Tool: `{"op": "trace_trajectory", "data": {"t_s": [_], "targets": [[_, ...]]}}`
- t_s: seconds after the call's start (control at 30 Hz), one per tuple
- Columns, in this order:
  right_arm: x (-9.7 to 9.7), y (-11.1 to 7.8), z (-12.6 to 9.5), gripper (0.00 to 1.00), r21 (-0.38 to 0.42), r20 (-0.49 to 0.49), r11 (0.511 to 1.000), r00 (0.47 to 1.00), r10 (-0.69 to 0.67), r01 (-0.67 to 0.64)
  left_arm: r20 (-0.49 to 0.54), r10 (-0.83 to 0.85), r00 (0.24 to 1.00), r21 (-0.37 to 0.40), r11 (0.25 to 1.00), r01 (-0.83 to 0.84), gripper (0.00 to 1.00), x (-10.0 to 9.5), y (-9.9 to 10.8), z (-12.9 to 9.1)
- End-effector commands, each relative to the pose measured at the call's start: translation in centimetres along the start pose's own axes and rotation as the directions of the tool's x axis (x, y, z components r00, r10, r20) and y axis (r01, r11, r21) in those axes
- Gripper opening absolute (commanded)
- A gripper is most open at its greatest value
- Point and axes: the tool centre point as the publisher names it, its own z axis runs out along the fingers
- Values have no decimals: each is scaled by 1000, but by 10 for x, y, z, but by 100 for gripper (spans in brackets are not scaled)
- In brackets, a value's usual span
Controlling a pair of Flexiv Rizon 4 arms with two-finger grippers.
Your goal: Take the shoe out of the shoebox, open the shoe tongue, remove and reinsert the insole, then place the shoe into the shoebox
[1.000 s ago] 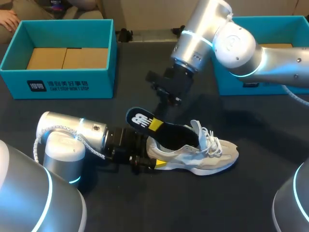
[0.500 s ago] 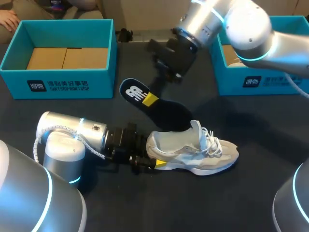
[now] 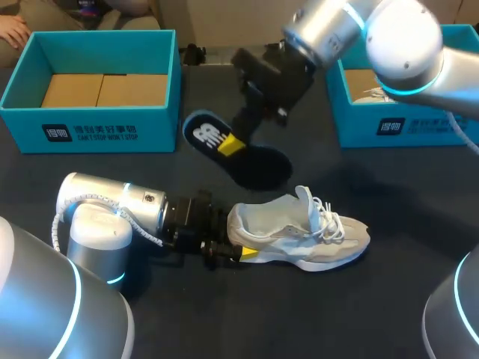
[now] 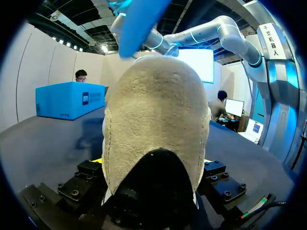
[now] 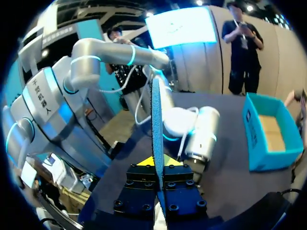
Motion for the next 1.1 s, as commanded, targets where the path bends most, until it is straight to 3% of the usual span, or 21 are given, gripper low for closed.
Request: {"op": "trace_trajectory", "data": {"t_s": [0.03, 0.5, 0.63, 0.73, 0.83, 0.87, 1.1], "targets": [[31, 27, -27, 0, -39, 21, 994, 995, -101, 102, 1, 0, 1000, -1, 1000, 0, 0, 0, 0, 0], [31, 27, -27, 0, -39, 21, 994, 995, -101, 102, 1, 0, 1000, -1, 1000, 0, 0, 0, 0, 0], [66, 36, -46, 0, -92, 122, 989, 987, -106, 117, 1, 0, 1000, -1, 1000, 0, 0, 0, 0, 0], [91, 39, -53, 0, -185, 176, 975, 980, -93, 125, 1, 0, 1000, -1, 1000, 0, 0, 0, 0, 0], [114, 32, -53, 0, -440, 210, 895, 977, 27, 70, 1, 0, 1000, -1, 1000, 0, 0, 0, 0, 0], [122, 33, -51, 0, -449, 210, 894, 972, 108, -2, 1, 0, 1000, -1, 1000, 0, 0, 0, 0, 0], [122, 33, -51, 0, -449, 210, 894, 972, 108, -2, 1, 0, 1000, -1, 1000, 0, 0, 0, 0, 0]]}}
